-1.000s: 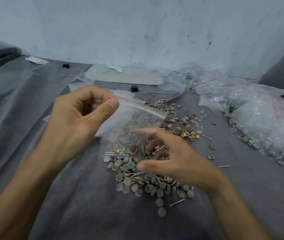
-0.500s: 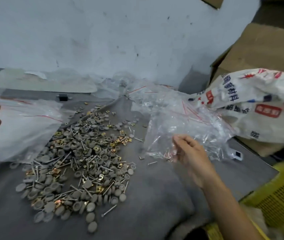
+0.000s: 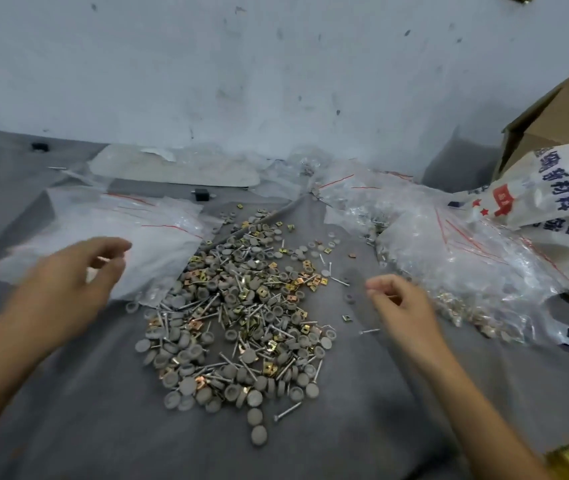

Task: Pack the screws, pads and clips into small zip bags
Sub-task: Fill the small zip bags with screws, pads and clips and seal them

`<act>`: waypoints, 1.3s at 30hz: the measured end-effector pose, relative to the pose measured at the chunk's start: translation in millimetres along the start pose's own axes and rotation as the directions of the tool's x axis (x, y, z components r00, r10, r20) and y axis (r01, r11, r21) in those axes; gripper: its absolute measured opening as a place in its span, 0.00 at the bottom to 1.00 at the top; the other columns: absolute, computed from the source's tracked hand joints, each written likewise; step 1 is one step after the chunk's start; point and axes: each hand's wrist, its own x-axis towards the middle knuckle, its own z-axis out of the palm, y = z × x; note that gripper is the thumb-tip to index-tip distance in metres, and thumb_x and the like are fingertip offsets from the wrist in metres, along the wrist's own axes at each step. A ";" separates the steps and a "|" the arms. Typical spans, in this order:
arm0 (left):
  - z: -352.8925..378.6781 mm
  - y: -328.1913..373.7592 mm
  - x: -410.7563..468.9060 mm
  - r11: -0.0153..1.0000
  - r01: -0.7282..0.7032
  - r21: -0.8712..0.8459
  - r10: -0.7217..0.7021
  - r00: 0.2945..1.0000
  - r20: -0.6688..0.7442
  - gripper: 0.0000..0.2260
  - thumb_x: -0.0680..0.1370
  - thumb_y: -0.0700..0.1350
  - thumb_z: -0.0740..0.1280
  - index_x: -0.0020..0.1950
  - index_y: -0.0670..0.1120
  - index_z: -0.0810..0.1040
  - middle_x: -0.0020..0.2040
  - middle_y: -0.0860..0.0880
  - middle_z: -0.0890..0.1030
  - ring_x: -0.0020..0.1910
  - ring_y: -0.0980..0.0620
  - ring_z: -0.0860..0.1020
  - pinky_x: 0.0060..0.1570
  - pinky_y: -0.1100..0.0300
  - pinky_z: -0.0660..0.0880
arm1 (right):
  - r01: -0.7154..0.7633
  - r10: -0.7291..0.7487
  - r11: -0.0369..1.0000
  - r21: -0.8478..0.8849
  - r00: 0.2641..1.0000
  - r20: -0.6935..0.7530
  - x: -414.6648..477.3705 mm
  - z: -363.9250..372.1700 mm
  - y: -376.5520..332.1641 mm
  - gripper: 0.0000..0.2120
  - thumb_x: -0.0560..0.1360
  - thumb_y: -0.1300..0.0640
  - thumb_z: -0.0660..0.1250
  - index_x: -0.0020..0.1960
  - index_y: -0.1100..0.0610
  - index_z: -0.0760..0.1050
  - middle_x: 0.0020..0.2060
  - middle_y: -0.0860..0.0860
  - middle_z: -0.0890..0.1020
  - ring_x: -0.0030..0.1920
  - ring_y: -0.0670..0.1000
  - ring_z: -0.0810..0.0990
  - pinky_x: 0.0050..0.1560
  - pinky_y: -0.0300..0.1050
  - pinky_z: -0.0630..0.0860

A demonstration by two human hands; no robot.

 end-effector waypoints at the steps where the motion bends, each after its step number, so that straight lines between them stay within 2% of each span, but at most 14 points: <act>1: 3.6 -3.4 -1.5 0.991 0.042 0.128 -0.050 0.997 0.059 0.16 0.81 0.49 0.66 0.68 0.56 0.76 0.64 0.47 0.81 0.61 0.43 0.79 0.62 0.48 0.74 | 0.049 -0.050 0.999 0.011 0.995 0.092 -5.0 17.5 -12.4 0.11 0.78 0.59 0.69 0.46 0.41 0.82 0.42 0.39 0.84 0.42 0.39 0.80 0.44 0.40 0.74; 2: 7.5 -7.9 -3.0 0.964 0.048 0.262 -0.084 0.989 0.126 0.21 0.82 0.48 0.65 0.75 0.53 0.71 0.70 0.45 0.77 0.68 0.40 0.74 0.66 0.44 0.71 | 0.089 -0.092 0.996 0.022 0.978 0.185 -9.8 33.9 -25.3 0.11 0.79 0.57 0.69 0.47 0.39 0.81 0.43 0.38 0.84 0.42 0.38 0.80 0.43 0.40 0.74; 4: 12.5 -5.7 -3.5 0.923 0.094 0.374 -0.186 0.958 0.218 0.26 0.83 0.52 0.63 0.80 0.54 0.62 0.75 0.45 0.72 0.73 0.41 0.69 0.69 0.46 0.67 | 0.155 -0.157 0.987 0.033 0.937 0.313 -15.3 63.6 -47.9 0.08 0.79 0.52 0.69 0.48 0.38 0.80 0.43 0.39 0.83 0.41 0.40 0.80 0.40 0.39 0.75; 7: 29.1 -2.2 -3.9 0.891 0.100 0.442 -0.230 0.940 0.251 0.24 0.83 0.56 0.60 0.79 0.54 0.64 0.73 0.48 0.74 0.71 0.44 0.71 0.67 0.48 0.67 | 0.243 -0.252 0.967 0.070 0.895 0.368 -18.3 98.0 -69.7 0.05 0.79 0.51 0.68 0.46 0.41 0.80 0.39 0.46 0.83 0.36 0.45 0.79 0.35 0.38 0.74; 13: 35.0 2.9 -1.6 0.905 0.115 0.410 -0.127 0.992 0.002 0.09 0.80 0.52 0.66 0.57 0.53 0.83 0.54 0.46 0.83 0.55 0.40 0.77 0.54 0.48 0.73 | 0.228 -0.272 0.962 0.154 0.865 0.422 -28.2 109.0 -57.7 0.05 0.81 0.51 0.67 0.49 0.41 0.80 0.40 0.54 0.82 0.37 0.56 0.77 0.35 0.50 0.74; 16: 25.5 13.4 0.3 0.949 0.087 0.304 -0.062 0.994 -0.090 0.07 0.80 0.47 0.68 0.54 0.50 0.85 0.53 0.45 0.84 0.54 0.39 0.79 0.55 0.47 0.74 | 0.215 -0.268 0.962 0.170 0.866 0.422 -32.7 103.4 -55.2 0.04 0.81 0.49 0.67 0.52 0.42 0.80 0.38 0.52 0.81 0.36 0.54 0.77 0.31 0.42 0.72; 19: 13.6 37.1 -7.2 0.988 -0.087 0.128 0.100 0.990 -0.095 0.05 0.80 0.46 0.69 0.53 0.50 0.85 0.52 0.53 0.84 0.53 0.48 0.79 0.55 0.50 0.73 | 0.103 -0.193 0.969 0.225 0.884 0.426 -32.1 103.6 -61.4 0.06 0.81 0.50 0.67 0.51 0.42 0.82 0.40 0.50 0.82 0.39 0.50 0.80 0.36 0.41 0.76; 21: 4.2 52.5 -17.0 0.982 -0.186 -0.006 0.186 0.981 -0.053 0.04 0.80 0.48 0.70 0.52 0.52 0.84 0.52 0.58 0.82 0.55 0.54 0.78 0.57 0.54 0.71 | -0.055 -0.102 0.943 0.330 0.892 0.441 -31.2 105.9 -67.0 0.10 0.83 0.54 0.64 0.50 0.43 0.83 0.44 0.50 0.84 0.43 0.49 0.82 0.40 0.40 0.79; 24: -11.0 67.3 -29.3 0.962 -0.198 -0.189 0.206 0.978 0.022 0.06 0.79 0.51 0.70 0.53 0.53 0.84 0.56 0.57 0.82 0.60 0.54 0.77 0.62 0.57 0.71 | -0.337 0.054 0.760 0.556 0.885 0.463 -28.3 106.1 -74.7 0.12 0.85 0.56 0.60 0.54 0.47 0.82 0.53 0.59 0.84 0.46 0.55 0.84 0.44 0.45 0.81; 27: -19.8 74.2 -35.5 0.951 -0.168 -0.259 0.191 0.979 0.067 0.09 0.74 0.49 0.69 0.52 0.54 0.84 0.58 0.55 0.81 0.62 0.56 0.76 0.64 0.64 0.69 | -0.505 0.083 0.553 0.663 0.825 0.559 -27.1 101.7 -77.7 0.12 0.84 0.51 0.60 0.62 0.51 0.78 0.58 0.64 0.82 0.47 0.60 0.84 0.46 0.50 0.83; 30: -22.6 74.3 -37.6 0.951 -0.152 -0.268 0.181 0.980 0.086 0.09 0.73 0.48 0.69 0.52 0.53 0.85 0.57 0.56 0.82 0.62 0.57 0.77 0.62 0.59 0.70 | -0.562 0.036 0.482 0.672 0.779 0.626 -28.8 99.0 -78.0 0.14 0.83 0.51 0.60 0.58 0.58 0.79 0.55 0.63 0.84 0.48 0.59 0.84 0.48 0.48 0.83; 33: -25.7 69.3 -37.3 0.957 -0.124 -0.261 0.152 0.984 0.088 0.08 0.73 0.49 0.70 0.50 0.55 0.86 0.57 0.57 0.82 0.62 0.59 0.76 0.53 0.55 0.71 | -0.595 0.029 0.438 0.674 0.759 0.650 -29.5 98.9 -78.2 0.14 0.81 0.54 0.63 0.58 0.64 0.78 0.53 0.64 0.83 0.50 0.57 0.84 0.50 0.46 0.83; 35: -28.4 65.1 -36.6 0.967 -0.117 -0.226 0.147 0.981 0.123 0.07 0.73 0.47 0.72 0.49 0.56 0.86 0.58 0.57 0.81 0.62 0.59 0.76 0.55 0.52 0.71 | -0.612 0.032 0.409 0.677 0.751 0.660 -29.0 100.1 -78.3 0.13 0.80 0.56 0.64 0.59 0.65 0.76 0.56 0.66 0.83 0.51 0.57 0.83 0.50 0.46 0.83; 39: -33.5 59.5 -36.0 0.996 -0.083 -0.025 0.086 0.954 0.287 0.21 0.76 0.33 0.71 0.50 0.62 0.84 0.61 0.59 0.79 0.66 0.57 0.74 0.68 0.50 0.69 | -0.498 0.000 0.568 0.655 0.796 0.605 -34.6 104.6 -81.0 0.06 0.82 0.63 0.61 0.54 0.61 0.77 0.49 0.58 0.85 0.51 0.57 0.84 0.46 0.44 0.82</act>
